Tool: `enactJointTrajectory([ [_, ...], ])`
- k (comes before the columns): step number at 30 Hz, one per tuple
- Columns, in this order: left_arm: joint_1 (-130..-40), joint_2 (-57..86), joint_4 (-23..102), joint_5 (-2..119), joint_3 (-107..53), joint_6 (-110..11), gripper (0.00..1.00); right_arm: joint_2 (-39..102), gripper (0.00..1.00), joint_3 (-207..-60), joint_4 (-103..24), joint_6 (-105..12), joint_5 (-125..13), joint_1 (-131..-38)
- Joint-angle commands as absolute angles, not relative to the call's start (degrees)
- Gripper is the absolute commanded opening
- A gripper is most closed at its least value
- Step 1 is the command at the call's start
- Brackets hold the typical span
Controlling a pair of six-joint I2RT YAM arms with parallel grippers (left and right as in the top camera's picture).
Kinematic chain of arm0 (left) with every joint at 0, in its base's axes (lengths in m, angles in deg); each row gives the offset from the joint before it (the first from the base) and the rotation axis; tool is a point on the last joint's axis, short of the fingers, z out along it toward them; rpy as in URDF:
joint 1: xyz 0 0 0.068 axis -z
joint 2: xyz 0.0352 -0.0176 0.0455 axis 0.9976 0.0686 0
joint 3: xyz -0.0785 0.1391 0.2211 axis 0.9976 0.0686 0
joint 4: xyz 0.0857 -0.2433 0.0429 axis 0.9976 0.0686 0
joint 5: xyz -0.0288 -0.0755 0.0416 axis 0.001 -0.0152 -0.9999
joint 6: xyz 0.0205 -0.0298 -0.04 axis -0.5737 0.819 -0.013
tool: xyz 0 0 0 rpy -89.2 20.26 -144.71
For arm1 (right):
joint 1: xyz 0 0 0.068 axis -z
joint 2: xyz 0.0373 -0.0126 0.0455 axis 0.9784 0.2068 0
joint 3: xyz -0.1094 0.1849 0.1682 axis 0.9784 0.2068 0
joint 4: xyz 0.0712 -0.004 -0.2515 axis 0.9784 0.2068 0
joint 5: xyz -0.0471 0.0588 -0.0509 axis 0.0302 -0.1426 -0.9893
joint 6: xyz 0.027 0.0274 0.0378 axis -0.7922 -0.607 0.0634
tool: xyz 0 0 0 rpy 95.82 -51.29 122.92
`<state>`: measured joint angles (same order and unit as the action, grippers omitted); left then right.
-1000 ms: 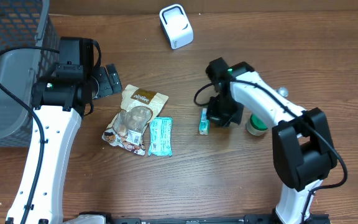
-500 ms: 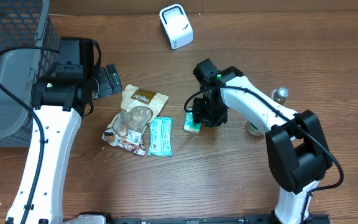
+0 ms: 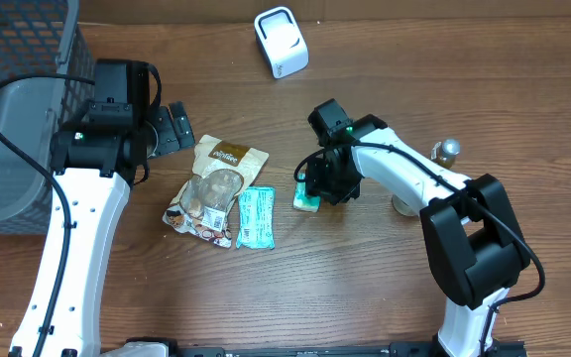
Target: Scan the item barcode
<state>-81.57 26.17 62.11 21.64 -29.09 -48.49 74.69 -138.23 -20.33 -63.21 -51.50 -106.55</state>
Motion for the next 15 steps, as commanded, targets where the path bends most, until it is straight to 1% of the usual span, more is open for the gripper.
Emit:
enactJointTrajectory([
  [1,-81.6,25.9,62.0,21.7,-29.7,-48.5,1.0,72.6,0.31,-137.0,-21.7,-64.2,-51.3,-106.2],
  [5,-81.6,26.0,62.0,21.7,-29.7,-48.5,1.0,72.7,0.28,-137.0,-23.0,-64.2,-51.3,-106.2],
  [11,-81.6,25.9,62.0,21.7,-29.7,-48.5,1.0,72.7,0.21,-137.0,-23.0,-64.2,-51.7,-106.2],
  [13,-81.6,25.9,62.0,21.7,-29.7,-48.5,1.0,72.7,0.21,-137.0,-23.3,-64.3,-51.7,-106.1],
  [15,-81.6,25.9,62.0,21.7,-29.7,-48.5,1.0,72.7,0.24,-137.0,-23.7,-65.2,-51.7,-105.9],
])
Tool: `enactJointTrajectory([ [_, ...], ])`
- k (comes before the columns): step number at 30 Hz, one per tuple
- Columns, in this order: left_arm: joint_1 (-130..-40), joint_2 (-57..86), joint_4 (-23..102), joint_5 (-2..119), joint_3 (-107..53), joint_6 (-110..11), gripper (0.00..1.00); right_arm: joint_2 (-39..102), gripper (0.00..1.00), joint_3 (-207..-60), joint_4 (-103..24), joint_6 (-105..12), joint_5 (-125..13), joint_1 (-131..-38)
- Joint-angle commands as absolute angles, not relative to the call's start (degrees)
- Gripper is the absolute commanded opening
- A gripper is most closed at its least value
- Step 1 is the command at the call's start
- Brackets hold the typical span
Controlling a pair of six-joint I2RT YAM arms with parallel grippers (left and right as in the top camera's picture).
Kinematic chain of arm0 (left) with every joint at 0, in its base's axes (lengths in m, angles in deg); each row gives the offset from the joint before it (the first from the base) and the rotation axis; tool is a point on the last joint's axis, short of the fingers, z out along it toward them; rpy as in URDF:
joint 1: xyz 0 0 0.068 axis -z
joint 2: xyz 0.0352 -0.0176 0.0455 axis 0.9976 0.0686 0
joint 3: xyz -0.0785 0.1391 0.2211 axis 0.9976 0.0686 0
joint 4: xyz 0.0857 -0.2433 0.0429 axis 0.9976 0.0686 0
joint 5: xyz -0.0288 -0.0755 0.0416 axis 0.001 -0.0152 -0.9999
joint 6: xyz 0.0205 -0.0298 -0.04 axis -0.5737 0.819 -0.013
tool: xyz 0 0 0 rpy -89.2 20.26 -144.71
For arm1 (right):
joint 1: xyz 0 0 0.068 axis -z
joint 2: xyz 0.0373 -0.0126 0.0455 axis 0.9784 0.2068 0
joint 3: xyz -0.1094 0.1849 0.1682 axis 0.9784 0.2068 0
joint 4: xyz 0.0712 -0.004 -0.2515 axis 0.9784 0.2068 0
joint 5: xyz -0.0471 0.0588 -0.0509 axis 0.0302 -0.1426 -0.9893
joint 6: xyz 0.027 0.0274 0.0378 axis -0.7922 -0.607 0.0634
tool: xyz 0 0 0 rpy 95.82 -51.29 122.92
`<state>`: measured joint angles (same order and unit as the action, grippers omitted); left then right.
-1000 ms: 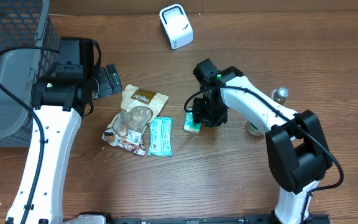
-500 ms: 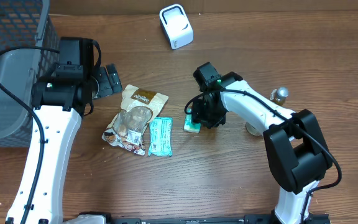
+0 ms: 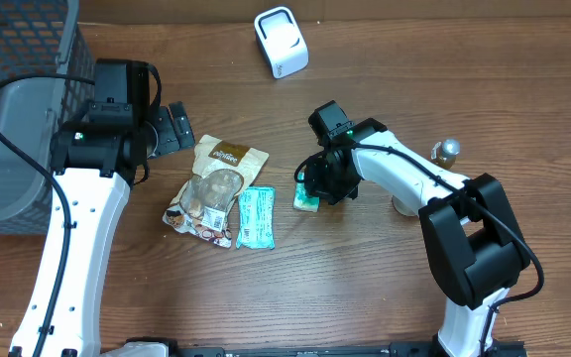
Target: Scan the item barcode
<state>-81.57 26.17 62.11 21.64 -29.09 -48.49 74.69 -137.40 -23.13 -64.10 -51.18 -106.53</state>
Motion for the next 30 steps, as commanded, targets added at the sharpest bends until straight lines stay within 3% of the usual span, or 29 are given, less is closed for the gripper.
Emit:
enactJointTrajectory([
  [1,-81.6,25.9,62.0,21.7,-29.7,-48.5,1.0,72.7,0.25,-137.0,-23.8,-65.5,-51.7,-105.7],
  [19,-81.6,25.9,62.0,21.7,-29.7,-48.5,1.0,72.7,0.24,-136.7,-23.7,-66.3,-52.8,-105.4],
  [26,-81.6,25.9,62.0,21.7,-29.7,-48.5,1.0,72.7,0.16,-130.9,-29.8,-70.4,-53.0,-106.7],
  [29,-81.6,25.9,62.0,21.7,-29.7,-48.5,1.0,72.7,0.16,-127.2,-33.5,-71.7,-53.1,-106.8],
  [30,-81.6,25.9,62.0,21.7,-29.7,-48.5,1.0,72.7,0.21,-126.5,-33.9,-71.7,-53.3,-106.8],
])
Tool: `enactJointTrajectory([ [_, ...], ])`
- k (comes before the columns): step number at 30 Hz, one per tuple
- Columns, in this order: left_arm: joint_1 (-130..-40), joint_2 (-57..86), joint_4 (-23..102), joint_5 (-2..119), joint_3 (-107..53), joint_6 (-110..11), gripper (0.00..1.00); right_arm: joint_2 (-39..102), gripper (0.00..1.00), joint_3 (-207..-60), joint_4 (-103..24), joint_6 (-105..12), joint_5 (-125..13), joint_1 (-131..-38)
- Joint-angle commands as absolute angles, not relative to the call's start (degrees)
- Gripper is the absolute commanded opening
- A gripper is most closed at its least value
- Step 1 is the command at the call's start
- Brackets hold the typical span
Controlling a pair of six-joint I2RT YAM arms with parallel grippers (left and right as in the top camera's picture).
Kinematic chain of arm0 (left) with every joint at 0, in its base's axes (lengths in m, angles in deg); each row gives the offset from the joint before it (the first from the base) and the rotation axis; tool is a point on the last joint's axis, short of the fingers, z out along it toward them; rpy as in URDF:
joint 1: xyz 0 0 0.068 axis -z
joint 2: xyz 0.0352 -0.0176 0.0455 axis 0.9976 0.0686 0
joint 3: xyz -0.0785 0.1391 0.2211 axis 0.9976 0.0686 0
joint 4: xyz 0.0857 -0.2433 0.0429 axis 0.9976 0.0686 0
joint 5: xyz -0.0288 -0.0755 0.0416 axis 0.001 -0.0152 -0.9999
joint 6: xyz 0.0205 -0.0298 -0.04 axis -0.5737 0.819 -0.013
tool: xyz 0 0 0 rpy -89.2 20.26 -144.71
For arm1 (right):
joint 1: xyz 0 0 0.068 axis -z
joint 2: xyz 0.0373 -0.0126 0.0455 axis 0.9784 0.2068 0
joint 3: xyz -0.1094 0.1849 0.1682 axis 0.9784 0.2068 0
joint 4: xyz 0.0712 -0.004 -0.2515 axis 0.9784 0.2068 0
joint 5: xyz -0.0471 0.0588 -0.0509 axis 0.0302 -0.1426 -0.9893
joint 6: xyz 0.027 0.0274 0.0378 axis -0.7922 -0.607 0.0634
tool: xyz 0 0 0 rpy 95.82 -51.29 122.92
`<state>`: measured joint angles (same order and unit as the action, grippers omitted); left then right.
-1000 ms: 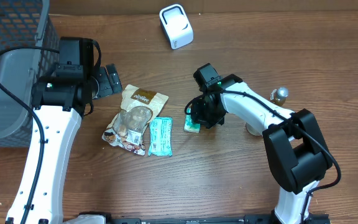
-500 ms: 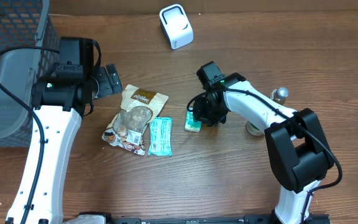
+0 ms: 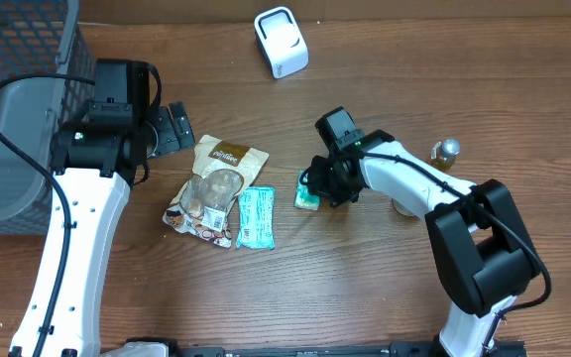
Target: Scan the item barcode
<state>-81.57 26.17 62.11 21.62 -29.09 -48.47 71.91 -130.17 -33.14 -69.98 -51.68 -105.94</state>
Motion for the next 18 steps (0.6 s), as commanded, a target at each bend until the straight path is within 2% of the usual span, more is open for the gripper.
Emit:
enactJointTrajectory([
  [1,-81.6,25.9,62.0,21.7,-29.7,-48.5,1.0,72.7,0.26,-126.1,-33.8,-71.7,-53.4,-106.7],
  [5,-81.6,25.9,62.0,21.7,-29.7,-48.5,1.0,72.7,0.26,-126.0,-33.0,-71.7,-53.4,-106.5],
  [6,-81.6,25.9,62.0,21.7,-29.7,-48.5,1.0,72.7,0.18,-126.0,-32.8,-71.7,-53.4,-106.5],
  [7,-81.6,25.9,62.0,21.7,-29.7,-48.5,1.0,72.7,0.04,-126.0,-32.7,-71.5,-53.4,-106.4],
  [10,-81.6,25.9,62.0,21.7,-29.7,-48.5,1.0,72.7,0.04,-126.0,-32.2,-70.4,-51.9,-106.0],
  [13,-81.6,25.9,62.0,21.7,-29.7,-48.5,1.0,72.3,0.04,-126.7,-32.2,-63.3,-44.8,-104.4],
  [18,-81.6,25.9,62.0,21.7,-29.7,-48.5,1.0,67.9,0.04,-127.5,-32.6,-49.2,-19.5,-99.6],
])
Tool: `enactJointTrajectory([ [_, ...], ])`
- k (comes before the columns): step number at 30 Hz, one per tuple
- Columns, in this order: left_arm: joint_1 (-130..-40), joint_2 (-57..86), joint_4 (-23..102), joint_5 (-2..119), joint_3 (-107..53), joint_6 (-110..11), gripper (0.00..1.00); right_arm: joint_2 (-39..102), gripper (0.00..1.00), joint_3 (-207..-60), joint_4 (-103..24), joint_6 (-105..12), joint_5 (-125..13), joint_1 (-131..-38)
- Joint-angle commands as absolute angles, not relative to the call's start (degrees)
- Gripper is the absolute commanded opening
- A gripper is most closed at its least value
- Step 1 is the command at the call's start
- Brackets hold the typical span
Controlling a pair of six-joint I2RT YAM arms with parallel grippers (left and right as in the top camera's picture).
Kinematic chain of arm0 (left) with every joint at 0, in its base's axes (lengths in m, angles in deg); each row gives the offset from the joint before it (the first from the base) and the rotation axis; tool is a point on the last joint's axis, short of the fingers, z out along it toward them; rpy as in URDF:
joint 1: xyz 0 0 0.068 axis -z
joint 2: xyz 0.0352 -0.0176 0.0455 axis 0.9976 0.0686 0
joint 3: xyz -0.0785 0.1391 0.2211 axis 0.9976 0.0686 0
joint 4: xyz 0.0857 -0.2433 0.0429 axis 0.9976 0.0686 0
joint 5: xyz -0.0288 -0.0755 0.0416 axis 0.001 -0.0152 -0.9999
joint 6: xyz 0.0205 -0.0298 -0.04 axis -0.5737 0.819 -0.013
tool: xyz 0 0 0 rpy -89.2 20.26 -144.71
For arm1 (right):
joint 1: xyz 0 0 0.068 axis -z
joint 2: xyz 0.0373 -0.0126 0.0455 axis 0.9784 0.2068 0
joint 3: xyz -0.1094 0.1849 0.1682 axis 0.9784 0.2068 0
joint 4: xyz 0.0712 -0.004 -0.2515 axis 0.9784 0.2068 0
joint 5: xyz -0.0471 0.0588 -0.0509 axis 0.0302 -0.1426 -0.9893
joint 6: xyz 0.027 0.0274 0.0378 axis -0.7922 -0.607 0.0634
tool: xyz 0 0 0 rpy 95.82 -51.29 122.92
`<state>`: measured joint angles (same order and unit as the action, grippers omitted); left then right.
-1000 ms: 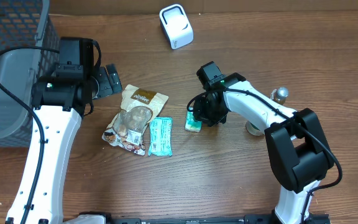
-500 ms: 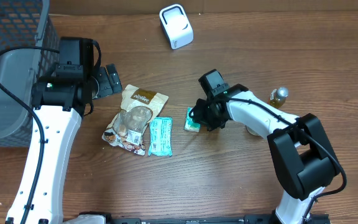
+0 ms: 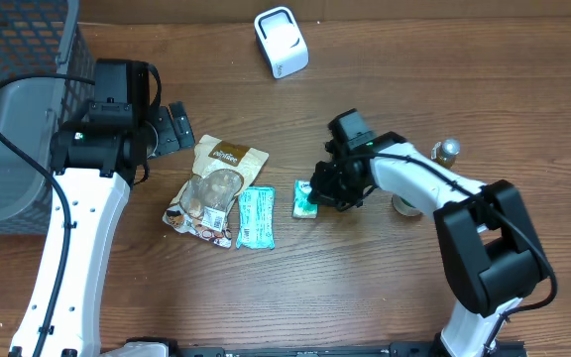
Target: Scan the item barcode
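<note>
A small green item [image 3: 304, 198] lies flat on the wooden table [image 3: 365, 288], right of centre. My right gripper [image 3: 321, 188] points down at the item's right edge, touching or nearly touching it. The wrist hides its fingers, so I cannot tell how the jaws stand. The white barcode scanner [image 3: 281, 42] stands at the far edge, well apart from both arms. My left gripper [image 3: 174, 129] hovers open at the left, above the top of a snack pouch [image 3: 215, 186], with nothing in it.
A teal packet [image 3: 257, 217] lies between the pouch and the green item. A dark mesh basket [image 3: 18, 99] fills the far left corner. A small gold-capped bottle [image 3: 448, 151] stands right of the right arm, next to a round base [image 3: 402, 204].
My right arm's wrist has shifted a little to the right, so more of the green item shows. The item lies in the same spot. The left arm has not moved.
My right gripper stood over the green item, covering much of it, at the first two moments. Then the wrist was slightly farther right, and now farther still, with the item unmoved on the table. The left arm, pouch, packet and scanner stayed put throughout.
</note>
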<state>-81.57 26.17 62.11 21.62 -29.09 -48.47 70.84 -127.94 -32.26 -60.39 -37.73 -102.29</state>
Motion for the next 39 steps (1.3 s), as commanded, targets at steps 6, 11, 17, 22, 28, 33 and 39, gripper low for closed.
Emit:
enactJointTrajectory([
  [6,-81.6,25.9,62.0,21.7,-29.7,-48.5,1.0,63.6,0.04,-127.5,-26.1,-25.9,14.4,-95.2],
  [11,-81.6,25.9,62.0,21.7,-29.7,-48.5,1.0,63.4,0.04,-127.5,-18.0,-13.5,17.7,-94.7],
  [17,-81.6,25.9,62.0,21.7,-29.7,-48.5,1.0,63.4,0.04,-127.5,0.2,11.0,24.9,-94.6],
  [22,-81.6,25.9,62.0,21.7,-29.7,-48.5,1.0,63.4,0.04,-127.5,12.1,25.2,25.5,-94.0],
  [28,-81.6,25.9,62.0,21.7,-29.7,-48.5,1.0,63.4,0.04,-127.5,22.8,37.0,25.5,-94.4],
  [33,-81.6,25.9,62.0,21.7,-29.7,-48.5,1.0,63.3,0.04,-127.5,25.1,38.4,25.5,-95.3],
  [39,-81.6,25.9,62.0,21.7,-29.7,-48.5,1.0,63.3,0.04,-127.5,25.1,38.0,25.7,-96.1],
])
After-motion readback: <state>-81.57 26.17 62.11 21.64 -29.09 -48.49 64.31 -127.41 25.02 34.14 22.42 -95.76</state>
